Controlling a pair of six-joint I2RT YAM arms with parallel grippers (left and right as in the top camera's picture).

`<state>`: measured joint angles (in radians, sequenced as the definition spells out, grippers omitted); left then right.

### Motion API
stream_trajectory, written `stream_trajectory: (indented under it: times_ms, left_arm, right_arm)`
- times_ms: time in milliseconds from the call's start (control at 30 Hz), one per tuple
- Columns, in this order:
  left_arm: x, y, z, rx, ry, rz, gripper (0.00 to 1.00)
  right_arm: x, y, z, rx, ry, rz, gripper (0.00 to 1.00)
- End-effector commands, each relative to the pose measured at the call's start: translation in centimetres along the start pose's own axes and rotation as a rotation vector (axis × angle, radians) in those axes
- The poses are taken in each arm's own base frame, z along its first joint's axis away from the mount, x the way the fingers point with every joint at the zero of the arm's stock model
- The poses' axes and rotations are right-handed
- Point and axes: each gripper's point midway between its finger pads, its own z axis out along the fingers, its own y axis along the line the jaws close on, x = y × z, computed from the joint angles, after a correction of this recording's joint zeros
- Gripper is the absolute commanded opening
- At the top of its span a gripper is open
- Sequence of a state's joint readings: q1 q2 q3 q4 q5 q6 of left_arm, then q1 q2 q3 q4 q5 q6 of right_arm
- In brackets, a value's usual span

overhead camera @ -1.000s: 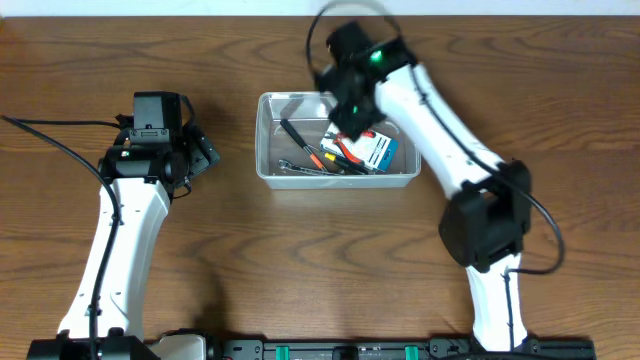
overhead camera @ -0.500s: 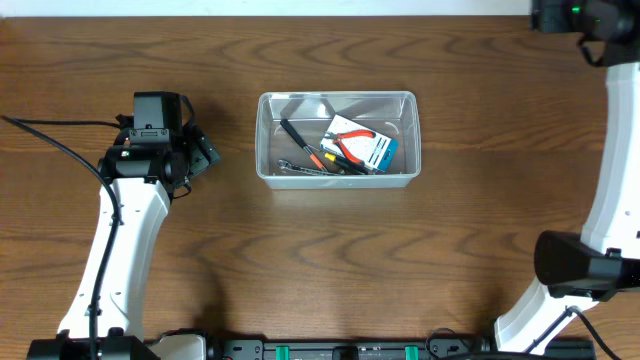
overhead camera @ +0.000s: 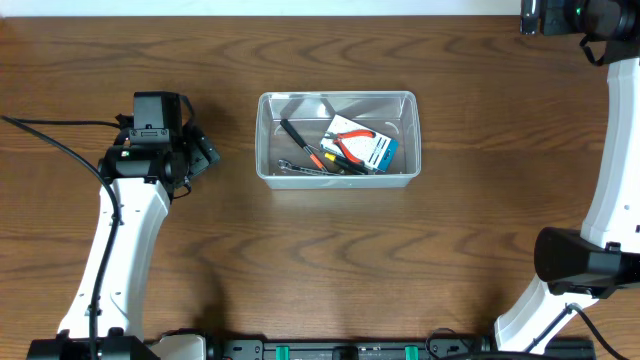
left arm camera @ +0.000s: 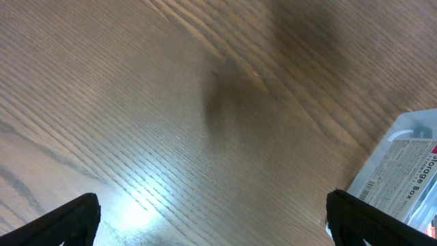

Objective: Pack container

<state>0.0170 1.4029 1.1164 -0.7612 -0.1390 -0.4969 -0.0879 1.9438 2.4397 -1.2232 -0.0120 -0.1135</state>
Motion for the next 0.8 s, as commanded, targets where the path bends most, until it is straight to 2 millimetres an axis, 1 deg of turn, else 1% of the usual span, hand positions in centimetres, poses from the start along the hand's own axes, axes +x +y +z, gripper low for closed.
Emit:
stream_trajectory:
  times_ms: [0,233,333,400,467,500,533,567,600,633,667,700,767]
  left_arm:
    - [-0.4,0.3,0.0,-0.019,-0.010,0.003,0.98]
    - [-0.4,0.3,0.0,-0.019,-0.010,0.003,0.98]
    - [-0.4,0.3,0.0,-0.019,-0.010,0.003,0.98]
    - [-0.4,0.3,0.0,-0.019,-0.010,0.003,0.98]
    - [-0.4,0.3,0.0,-0.019,-0.010,0.003,0.98]
    - [-0.4,0.3,0.0,-0.019,-0.010,0.003,0.98]
    - [-0.4,0.3,0.0,-0.019,-0.010,0.003,0.98]
    - [-0.4,0.3,0.0,-0.019,-0.010,0.003,0.98]
    - [-0.4,0.3,0.0,-0.019,-0.010,0.003,0.98]
    - [-0.4,0.3,0.0,-0.019,-0.010,0.003,0.98]
    - [-0.4,0.3,0.0,-0.019,-0.010,0.003,0.98]
    - [-0.4,0.3,0.0,-0.019,-0.010,0.003,0.98]
    - [-0.4,0.3,0.0,-0.019,-0.010,0.003,0.98]
  right_arm:
    - [0.2,0.3,0.4,-0.014,0.010,-0.012,0.99]
    - [0.2,0.3,0.4,-0.013,0.010,-0.012,0.99]
    - [0.5,0.2,0.6,-0.010,0.024,-0.011,0.99]
    - [0.5,0.5,-0.8,-0.013,0.014,-0.015,0.99]
    - [0.3,1.4,-3.4,-0.026,-0.007,-0.029,0.99]
    - [0.2,2.2,-5.8,-0.037,-0.031,-0.041,0.99]
    - [0.1,2.6,-6.9,-0.043,-0.047,-0.047,0.99]
    - [0.0,3.2,-8.7,-0.053,-0.072,-0.058,0.99]
    - [-0.2,4.2,-11.3,-0.070,-0.117,-0.074,0.99]
    - [-0.5,4.8,-13.2,-0.082,-0.155,-0.085,0.99]
    - [-0.7,5.5,-15.5,-0.097,-0.202,-0.097,0.99]
    - [-0.7,6.0,-17.3,-0.109,-0.237,-0.107,0.99]
    - [-0.6,6.9,-21.7,-0.137,-0.325,-0.125,0.99]
